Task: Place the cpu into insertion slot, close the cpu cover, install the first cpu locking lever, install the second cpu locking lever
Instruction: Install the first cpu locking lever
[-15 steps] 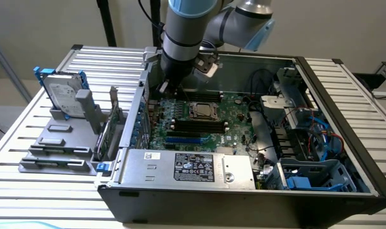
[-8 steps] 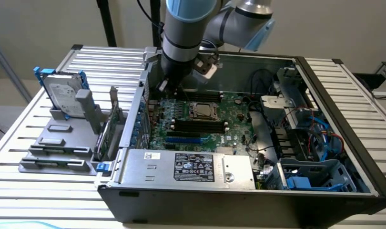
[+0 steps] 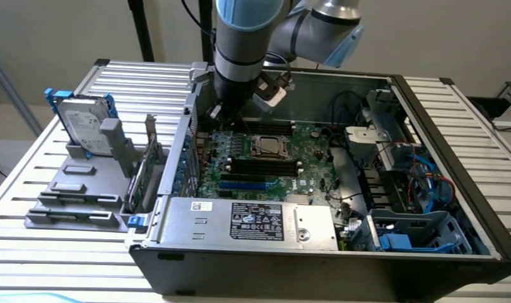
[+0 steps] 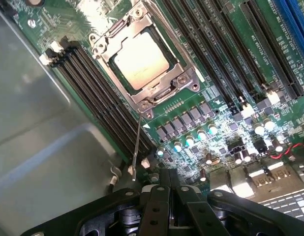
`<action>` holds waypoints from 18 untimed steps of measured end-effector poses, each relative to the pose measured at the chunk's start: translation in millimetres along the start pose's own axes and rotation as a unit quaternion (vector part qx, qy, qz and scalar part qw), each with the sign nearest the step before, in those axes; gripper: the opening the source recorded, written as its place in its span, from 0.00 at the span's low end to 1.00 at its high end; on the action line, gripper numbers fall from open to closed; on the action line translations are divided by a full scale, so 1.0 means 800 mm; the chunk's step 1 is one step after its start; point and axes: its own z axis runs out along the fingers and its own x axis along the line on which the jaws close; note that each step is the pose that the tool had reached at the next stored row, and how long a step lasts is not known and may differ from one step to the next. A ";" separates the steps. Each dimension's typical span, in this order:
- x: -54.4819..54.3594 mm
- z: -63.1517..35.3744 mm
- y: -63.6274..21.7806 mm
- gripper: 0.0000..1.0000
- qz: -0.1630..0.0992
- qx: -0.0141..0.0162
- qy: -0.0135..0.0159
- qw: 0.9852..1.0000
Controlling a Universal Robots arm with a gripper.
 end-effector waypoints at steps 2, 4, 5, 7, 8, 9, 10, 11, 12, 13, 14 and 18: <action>0.000 0.000 0.000 0.11 0.011 -0.001 0.006 1.000; 0.000 0.000 0.000 0.11 0.020 -0.001 0.011 1.000; 0.000 0.000 0.000 0.11 0.024 0.000 0.014 1.000; 0.000 0.000 0.000 0.11 0.032 0.000 0.020 0.999; 0.000 0.000 0.000 0.11 0.036 0.001 0.024 0.999; 0.000 0.000 0.000 0.11 0.039 0.002 0.027 0.999; 0.000 0.000 0.000 0.11 0.042 0.004 0.030 0.999; 0.000 0.000 0.000 0.11 0.045 0.006 0.034 0.998; 0.000 0.000 0.000 0.11 0.048 0.007 0.037 0.998; 0.000 0.000 0.000 0.11 0.050 0.008 0.039 0.998; 0.000 0.000 0.000 0.11 0.052 0.008 0.042 0.998; 0.000 0.000 0.000 0.11 0.063 0.006 0.047 0.997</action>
